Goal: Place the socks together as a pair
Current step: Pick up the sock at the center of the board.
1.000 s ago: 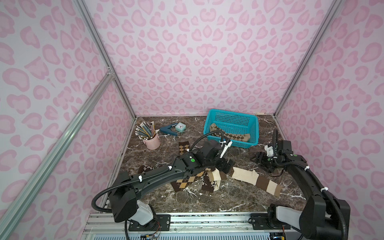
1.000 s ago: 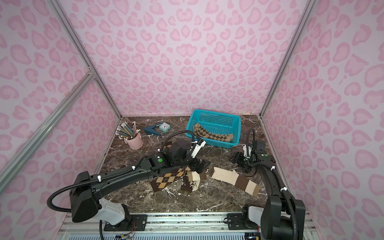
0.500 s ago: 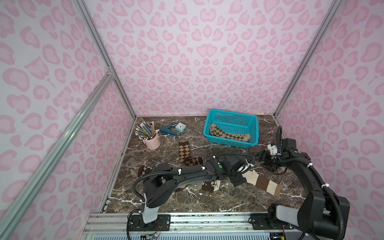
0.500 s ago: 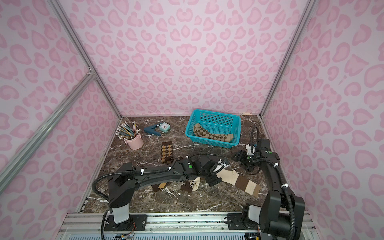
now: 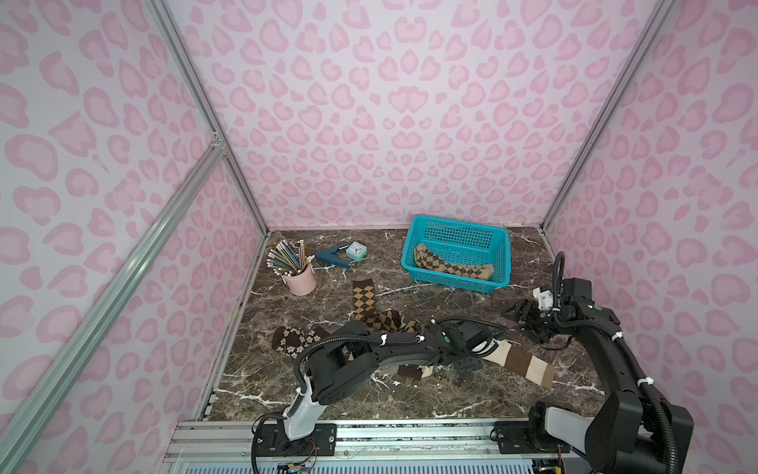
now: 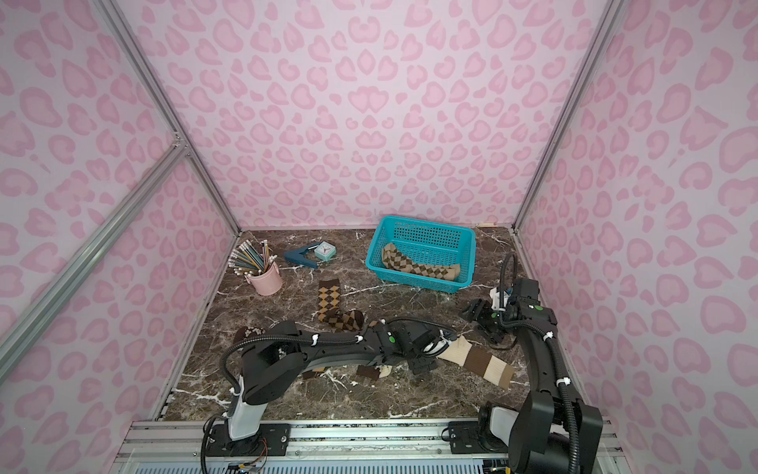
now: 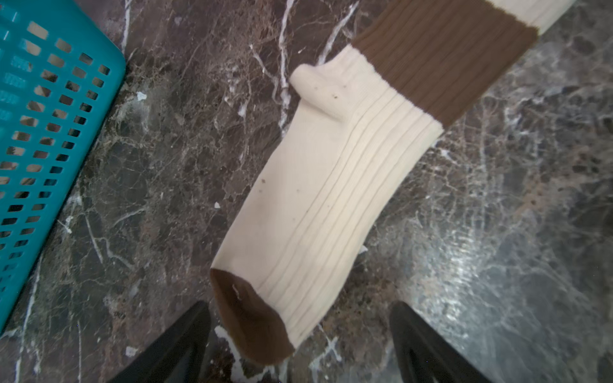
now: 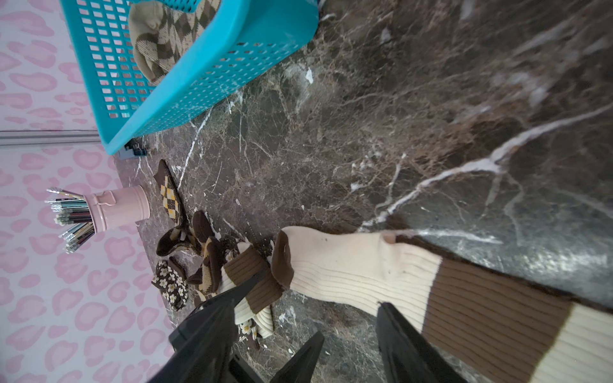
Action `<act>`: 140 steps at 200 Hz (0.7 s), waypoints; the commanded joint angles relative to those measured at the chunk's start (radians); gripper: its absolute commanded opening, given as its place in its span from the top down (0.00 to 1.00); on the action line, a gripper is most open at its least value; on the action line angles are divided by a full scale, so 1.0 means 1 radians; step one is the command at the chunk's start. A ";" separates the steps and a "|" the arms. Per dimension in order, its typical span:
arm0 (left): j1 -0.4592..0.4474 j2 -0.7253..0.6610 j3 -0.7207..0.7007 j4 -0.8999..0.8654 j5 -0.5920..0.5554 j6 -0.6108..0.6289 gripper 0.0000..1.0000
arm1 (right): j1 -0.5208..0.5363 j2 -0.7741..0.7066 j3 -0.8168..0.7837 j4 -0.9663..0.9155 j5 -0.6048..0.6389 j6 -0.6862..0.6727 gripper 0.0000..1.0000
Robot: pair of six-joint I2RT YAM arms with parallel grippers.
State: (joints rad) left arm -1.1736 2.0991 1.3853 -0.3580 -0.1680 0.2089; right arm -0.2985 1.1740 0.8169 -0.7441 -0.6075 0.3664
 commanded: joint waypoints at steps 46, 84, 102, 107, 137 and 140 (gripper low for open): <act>0.000 0.070 0.004 0.086 -0.050 -0.053 0.32 | -0.015 -0.015 0.008 0.000 -0.011 0.026 0.29; -0.001 0.080 0.019 0.068 -0.043 -0.086 0.76 | -0.017 -0.008 -0.009 0.015 -0.015 0.027 0.29; 0.000 0.057 0.014 0.041 -0.025 -0.107 0.92 | -0.018 -0.008 -0.022 0.022 -0.019 0.028 0.29; -0.001 0.045 0.012 0.028 -0.008 -0.113 0.93 | -0.019 -0.009 -0.025 0.022 -0.019 0.027 0.29; -0.001 -0.073 -0.015 -0.069 0.109 -0.167 0.96 | -0.019 -0.019 -0.025 -0.001 0.001 0.001 0.29; -0.001 -0.083 -0.015 -0.083 0.124 -0.173 0.96 | -0.018 -0.019 -0.026 -0.004 0.000 -0.001 0.29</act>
State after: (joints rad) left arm -1.1736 2.0956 1.3800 -0.3790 -0.1604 0.0933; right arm -0.3172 1.1633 0.7902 -0.7353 -0.6128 0.3923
